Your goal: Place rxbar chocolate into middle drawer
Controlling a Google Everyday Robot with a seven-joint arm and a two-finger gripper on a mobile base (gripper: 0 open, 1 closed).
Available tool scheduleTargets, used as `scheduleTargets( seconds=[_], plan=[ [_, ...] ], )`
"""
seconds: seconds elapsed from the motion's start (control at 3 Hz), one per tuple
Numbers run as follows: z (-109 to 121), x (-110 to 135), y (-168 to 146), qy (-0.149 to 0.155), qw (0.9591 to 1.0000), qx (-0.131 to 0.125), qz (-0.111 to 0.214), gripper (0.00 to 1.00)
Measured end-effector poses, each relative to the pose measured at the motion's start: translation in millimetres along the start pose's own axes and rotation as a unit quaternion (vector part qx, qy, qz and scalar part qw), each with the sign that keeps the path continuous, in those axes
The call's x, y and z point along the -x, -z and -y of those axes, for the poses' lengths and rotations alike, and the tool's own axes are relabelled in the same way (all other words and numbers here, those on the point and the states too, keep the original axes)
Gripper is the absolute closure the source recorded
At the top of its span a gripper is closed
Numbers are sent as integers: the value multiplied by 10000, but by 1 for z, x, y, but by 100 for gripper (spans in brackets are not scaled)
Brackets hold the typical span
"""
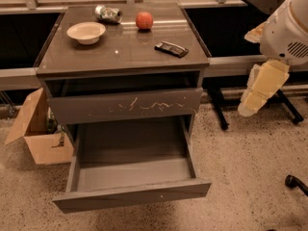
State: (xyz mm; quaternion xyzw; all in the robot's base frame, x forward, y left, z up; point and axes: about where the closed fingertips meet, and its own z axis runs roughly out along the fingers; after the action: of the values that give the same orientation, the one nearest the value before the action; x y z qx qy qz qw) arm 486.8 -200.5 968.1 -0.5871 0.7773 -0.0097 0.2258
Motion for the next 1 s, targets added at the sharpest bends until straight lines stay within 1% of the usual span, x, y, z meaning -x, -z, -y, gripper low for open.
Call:
scheduleTargets(
  seconds=[0.33,0.67,1.0],
  plan=[
    [21,7,-9,-73,9996,-72,249,0],
    [89,29,-35,-265,9943,-230,1007,0],
    [128,44,-51,-467,9860,-339,1564,0]
  ],
)
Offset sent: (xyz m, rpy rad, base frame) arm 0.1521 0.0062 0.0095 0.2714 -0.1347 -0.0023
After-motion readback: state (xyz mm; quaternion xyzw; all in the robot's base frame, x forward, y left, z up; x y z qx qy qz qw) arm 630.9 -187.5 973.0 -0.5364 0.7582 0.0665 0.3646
